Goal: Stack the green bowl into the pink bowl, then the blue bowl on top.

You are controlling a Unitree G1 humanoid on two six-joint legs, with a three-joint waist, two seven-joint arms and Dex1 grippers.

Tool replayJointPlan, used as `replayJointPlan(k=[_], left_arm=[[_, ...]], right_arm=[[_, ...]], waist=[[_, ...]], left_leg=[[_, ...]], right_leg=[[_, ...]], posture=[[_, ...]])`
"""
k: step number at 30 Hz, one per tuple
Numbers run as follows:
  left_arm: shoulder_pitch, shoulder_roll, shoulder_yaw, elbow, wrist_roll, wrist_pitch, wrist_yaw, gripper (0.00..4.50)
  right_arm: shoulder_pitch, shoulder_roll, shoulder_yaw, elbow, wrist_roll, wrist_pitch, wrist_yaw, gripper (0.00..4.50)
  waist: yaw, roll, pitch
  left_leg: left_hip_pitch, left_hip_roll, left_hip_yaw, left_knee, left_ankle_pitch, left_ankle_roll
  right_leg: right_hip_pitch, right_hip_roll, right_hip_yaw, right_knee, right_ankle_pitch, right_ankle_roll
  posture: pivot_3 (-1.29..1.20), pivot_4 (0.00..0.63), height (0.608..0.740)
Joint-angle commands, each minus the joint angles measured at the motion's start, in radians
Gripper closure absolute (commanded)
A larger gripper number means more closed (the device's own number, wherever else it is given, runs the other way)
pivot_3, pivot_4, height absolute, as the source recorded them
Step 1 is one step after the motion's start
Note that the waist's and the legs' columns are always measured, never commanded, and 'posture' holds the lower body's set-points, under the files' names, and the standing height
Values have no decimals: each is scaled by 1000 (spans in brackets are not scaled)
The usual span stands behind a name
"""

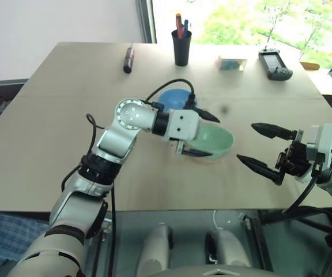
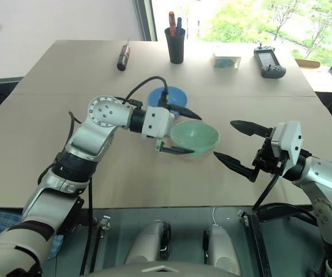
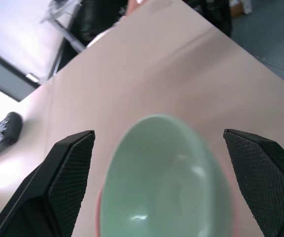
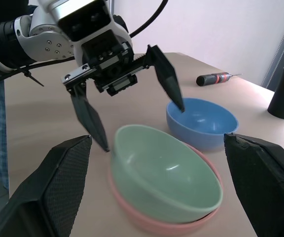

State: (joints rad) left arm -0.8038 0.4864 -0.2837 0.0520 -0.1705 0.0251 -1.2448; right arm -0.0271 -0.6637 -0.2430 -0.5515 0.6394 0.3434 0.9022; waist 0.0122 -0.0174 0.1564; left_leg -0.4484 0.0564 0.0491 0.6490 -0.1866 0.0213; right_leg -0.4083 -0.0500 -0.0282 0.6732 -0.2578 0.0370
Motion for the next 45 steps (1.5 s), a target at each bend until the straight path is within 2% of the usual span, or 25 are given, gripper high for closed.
replayJointPlan(k=[1, 3, 6, 9, 14, 21, 28, 34, 37, 40, 45], left_arm=[[58, 0, 151, -10, -136, 82, 61, 7], [87, 6, 189, -25, -178, 130, 73, 7], [187, 26, 346, -66, -297, 262, 172, 7], [276, 44, 425, -148, -361, 338, 235, 7], [409, 62, 511, -284, -430, 425, 336, 7], [490, 75, 588, -374, -478, 460, 433, 7], [514, 92, 588, -414, -483, 459, 470, 7], [521, 115, 562, -415, -455, 434, 458, 7], [493, 153, 495, -371, -350, 361, 434, 7], [437, 187, 403, -296, -234, 276, 402, 7], [293, 171, 283, -96, -70, 106, 384, 7]], right_arm=[[-21, -22, -6, -19, -13, -10, -16, 0], [-27, -27, 0, -12, -19, -8, -17, 0], [-95, -46, 32, 36, -53, 15, -34, 0], [-169, -65, 70, 96, -105, 18, -40, 0], [-359, -79, 179, 250, -230, -8, -26, 0], [-627, -3, 347, 452, -371, -72, 11, 0], [-705, 68, 411, 536, -412, -111, 57, 0], [-711, 109, 392, 533, -386, -95, 65, 0], [-680, 102, 356, 475, -334, -31, 62, 0], [-622, 48, 316, 417, -325, 4, 55, 0], [-486, -45, 218, 298, -297, 108, 9, 0]], waist=[[-3, 0, 0], [-3, 0, 0], [-3, 0, 0], [-4, 0, 0], [1, 0, 1], [0, 0, 1], [3, 0, 1], [0, 1, 1], [1, 1, 2], [9, 1, 2], [17, 1, 2]], left_leg=[[0, 0, 0, 0, 0, 0], [1, 1, 0, 0, 0, 0], [1, 1, 0, 0, 0, 0], [1, 1, 0, 1, 0, 0], [2, 1, 0, 1, 0, 0], [1, 1, 1, 1, 0, 0], [0, 0, 1, 1, 0, 0], [1, 1, 1, 0, 0, 0], [1, 1, 1, 0, 0, 0], [0, 0, 1, 0, 0, 0], [0, -1, 1, 0, 0, 0]], right_leg=[[0, 0, 0, 0, 0, 0], [0, 0, 0, 1, 0, 0], [0, 0, 0, 2, 0, 0], [0, 0, 1, 3, 0, 0], [0, 0, 1, 4, 0, -1], [-1, 0, 1, 4, 0, -1], [-1, -1, 0, 3, 1, -1], [-1, -1, 0, 4, 1, -1], [-1, -1, 0, 4, 1, -2], [-1, -1, -1, 3, 1, -2], [-1, -2, 0, 2, 1, -1]], posture=[[0, 150, 740], [0, 150, 740], [0, 150, 740], [0, 150, 740], [0, 150, 740], [0, 150, 740], [0, 150, 740], [0, 150, 740], [0, 150, 740], [0, 150, 740], [0, 150, 740]])
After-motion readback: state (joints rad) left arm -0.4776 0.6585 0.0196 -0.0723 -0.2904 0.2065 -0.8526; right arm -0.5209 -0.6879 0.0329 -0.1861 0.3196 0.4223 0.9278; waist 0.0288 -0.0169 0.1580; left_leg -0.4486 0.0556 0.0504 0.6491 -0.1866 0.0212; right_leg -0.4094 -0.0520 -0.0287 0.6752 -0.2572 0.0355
